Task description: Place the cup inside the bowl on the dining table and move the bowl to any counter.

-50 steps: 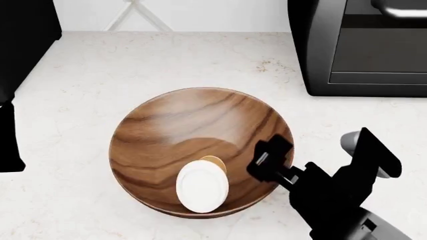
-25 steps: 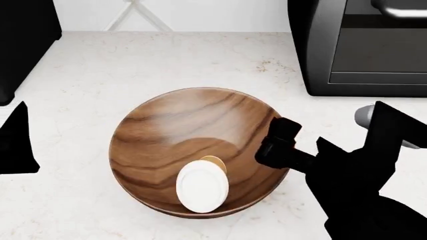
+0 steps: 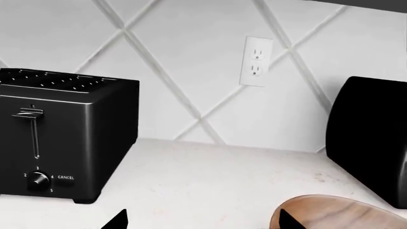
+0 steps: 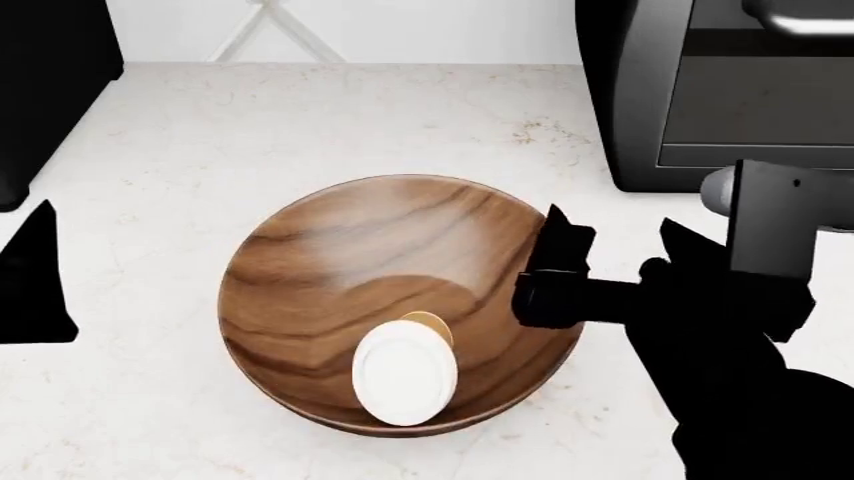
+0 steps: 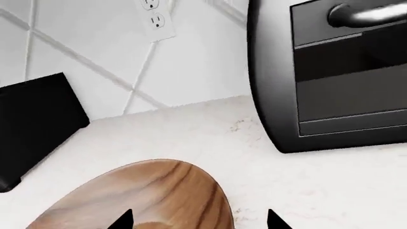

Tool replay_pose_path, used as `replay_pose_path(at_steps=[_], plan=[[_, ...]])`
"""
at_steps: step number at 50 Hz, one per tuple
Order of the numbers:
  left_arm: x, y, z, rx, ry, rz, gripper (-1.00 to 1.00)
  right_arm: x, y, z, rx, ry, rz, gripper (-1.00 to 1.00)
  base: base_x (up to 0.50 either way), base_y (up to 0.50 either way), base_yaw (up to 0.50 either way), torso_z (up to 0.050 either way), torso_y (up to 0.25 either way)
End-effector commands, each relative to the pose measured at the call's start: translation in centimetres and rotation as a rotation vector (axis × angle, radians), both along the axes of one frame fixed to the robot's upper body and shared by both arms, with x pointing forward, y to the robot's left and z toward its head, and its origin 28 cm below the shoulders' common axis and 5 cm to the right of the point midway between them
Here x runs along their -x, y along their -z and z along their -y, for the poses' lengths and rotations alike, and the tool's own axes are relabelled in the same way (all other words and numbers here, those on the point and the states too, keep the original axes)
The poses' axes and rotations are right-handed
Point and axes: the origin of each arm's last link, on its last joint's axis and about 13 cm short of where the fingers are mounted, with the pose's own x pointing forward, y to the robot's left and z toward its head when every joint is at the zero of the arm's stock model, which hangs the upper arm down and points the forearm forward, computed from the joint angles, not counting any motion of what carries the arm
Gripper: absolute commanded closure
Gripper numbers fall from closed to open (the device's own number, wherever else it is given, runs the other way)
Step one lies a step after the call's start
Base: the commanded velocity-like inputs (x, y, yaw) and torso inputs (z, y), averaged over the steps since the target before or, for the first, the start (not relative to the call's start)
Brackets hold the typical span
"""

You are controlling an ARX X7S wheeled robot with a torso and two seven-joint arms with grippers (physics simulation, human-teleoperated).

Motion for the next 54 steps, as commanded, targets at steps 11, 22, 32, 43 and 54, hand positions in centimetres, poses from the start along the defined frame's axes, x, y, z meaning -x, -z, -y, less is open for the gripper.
replay_pose_path(at_steps=[11,22,32,43,54], plan=[[-0.4,-0.4,0.2,0.005,0.008,-0.035,-1.00,3.2,0.7,0.9,0.303,0.056,0.240,-1.00,0.00,0.00,0.00,0.000,0.000],[-0.4,-1.4,0.6,0.014,0.014,-0.052,-1.00,5.1,-1.8,0.9,0.388,0.079,0.294,-1.00,0.00,0.00,0.00,0.000,0.000],[-0.5,-3.7,1.0,-0.011,0.022,-0.029,-1.00,5.7,-4.5,1.1,0.393,0.079,0.349,-1.00,0.00,0.00,0.00,0.000,0.000],[-1.2,-7.3,1.7,-0.073,0.025,0.037,-1.00,5.1,-7.9,1.2,0.393,0.084,0.411,-1.00,0.00,0.00,0.00,0.000,0.000],[-2.4,-11.9,2.3,-0.104,0.050,0.090,-1.00,4.3,-10.7,2.0,0.403,0.101,0.433,-1.00,0.00,0.00,0.00,0.000,0.000]])
